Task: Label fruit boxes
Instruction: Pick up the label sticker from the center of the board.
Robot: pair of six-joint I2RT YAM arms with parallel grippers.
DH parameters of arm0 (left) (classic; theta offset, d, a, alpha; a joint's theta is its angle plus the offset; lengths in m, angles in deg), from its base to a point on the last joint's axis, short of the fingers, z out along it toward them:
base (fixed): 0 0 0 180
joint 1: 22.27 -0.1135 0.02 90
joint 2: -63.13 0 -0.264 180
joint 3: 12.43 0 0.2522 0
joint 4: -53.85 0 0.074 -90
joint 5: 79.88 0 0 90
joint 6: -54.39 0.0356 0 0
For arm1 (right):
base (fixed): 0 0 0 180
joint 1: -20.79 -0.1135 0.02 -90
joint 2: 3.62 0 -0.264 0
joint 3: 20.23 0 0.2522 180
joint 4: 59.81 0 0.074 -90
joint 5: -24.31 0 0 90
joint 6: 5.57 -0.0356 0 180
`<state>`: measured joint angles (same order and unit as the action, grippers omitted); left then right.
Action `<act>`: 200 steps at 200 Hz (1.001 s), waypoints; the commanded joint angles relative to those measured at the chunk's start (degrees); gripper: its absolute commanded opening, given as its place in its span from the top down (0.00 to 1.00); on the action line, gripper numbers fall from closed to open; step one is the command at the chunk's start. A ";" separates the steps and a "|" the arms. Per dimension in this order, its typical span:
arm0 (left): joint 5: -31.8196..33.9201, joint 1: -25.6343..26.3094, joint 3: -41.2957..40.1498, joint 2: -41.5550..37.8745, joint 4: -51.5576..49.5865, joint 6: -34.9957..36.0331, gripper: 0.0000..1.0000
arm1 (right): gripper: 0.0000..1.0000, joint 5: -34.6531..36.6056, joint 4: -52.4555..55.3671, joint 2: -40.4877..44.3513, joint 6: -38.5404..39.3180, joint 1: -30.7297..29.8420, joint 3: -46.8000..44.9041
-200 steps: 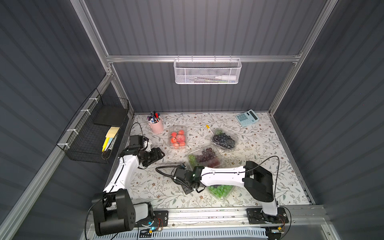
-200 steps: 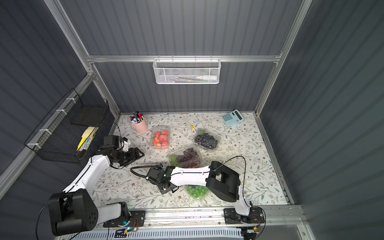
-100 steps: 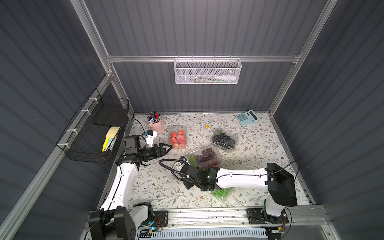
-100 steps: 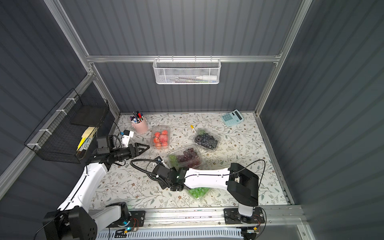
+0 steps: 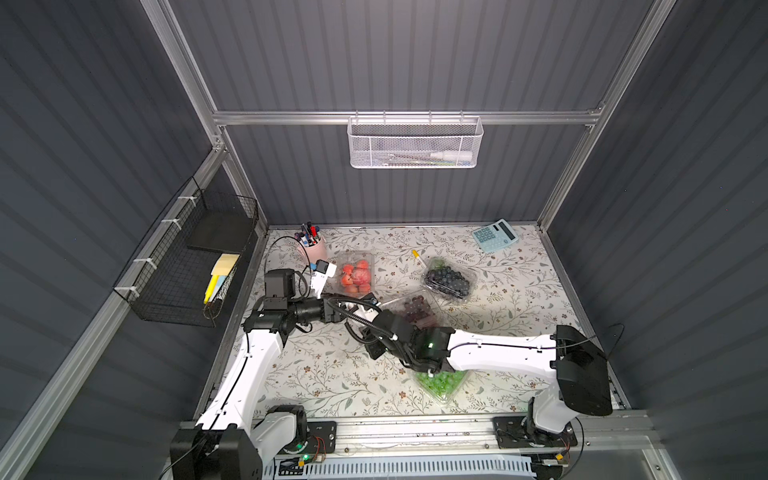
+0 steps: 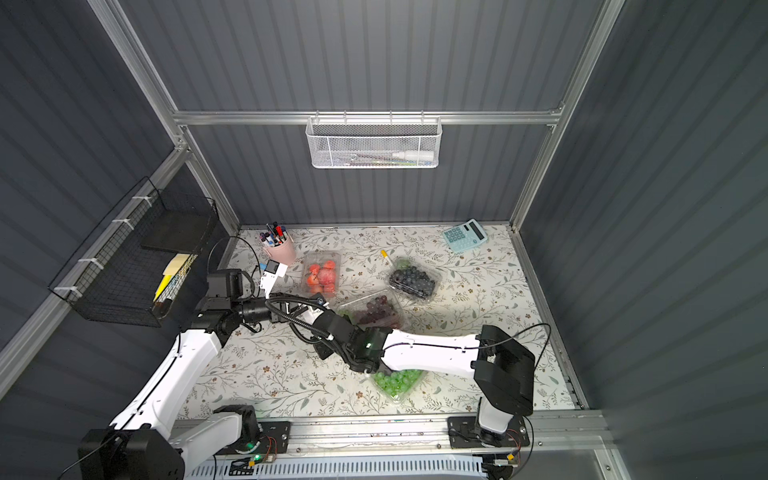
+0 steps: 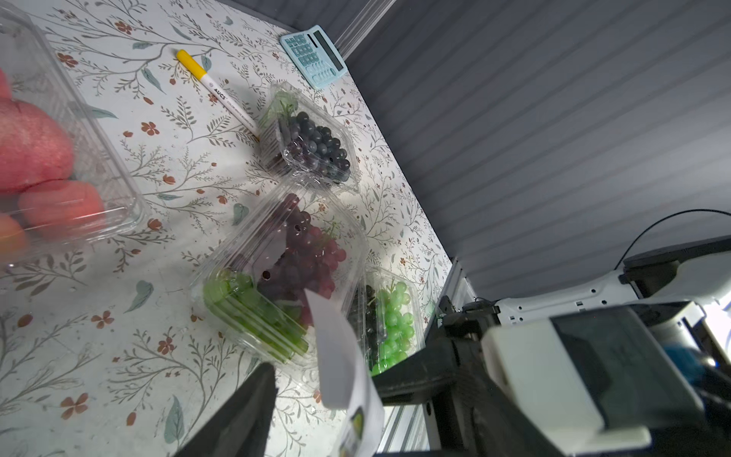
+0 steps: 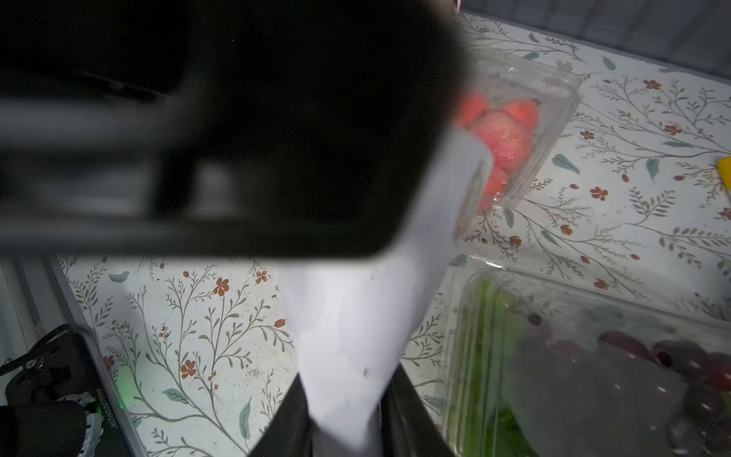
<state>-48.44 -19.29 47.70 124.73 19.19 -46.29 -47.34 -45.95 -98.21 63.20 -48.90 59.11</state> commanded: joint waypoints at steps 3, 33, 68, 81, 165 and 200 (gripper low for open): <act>0.99 0.69 0.31 0.03 2.53 0.44 0.26 | 0.70 -1.61 -4.65 2.65 -0.62 1.03 -3.00; 0.42 1.99 0.48 0.42 3.74 0.32 0.35 | 0.70 -2.94 -5.46 4.19 -0.59 2.17 -3.81; -0.28 2.72 0.31 -0.31 5.78 -0.39 0.41 | 0.70 -3.46 -5.46 4.16 -0.01 2.73 -2.94; -0.09 2.90 0.34 -0.34 5.94 -0.43 0.41 | 0.70 -3.76 -5.62 4.19 0.18 2.72 -2.75; 2.70 5.44 1.31 1.94 5.91 -0.42 0.69 | 0.70 -4.90 -7.73 4.83 1.22 2.84 -2.74; 3.35 5.72 2.32 2.15 3.95 3.53 1.00 | 0.56 -4.74 -7.74 8.15 6.09 2.81 -5.29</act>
<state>-45.99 -13.93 47.90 126.46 24.74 -46.29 -52.15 -52.33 -94.21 64.84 -46.25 55.51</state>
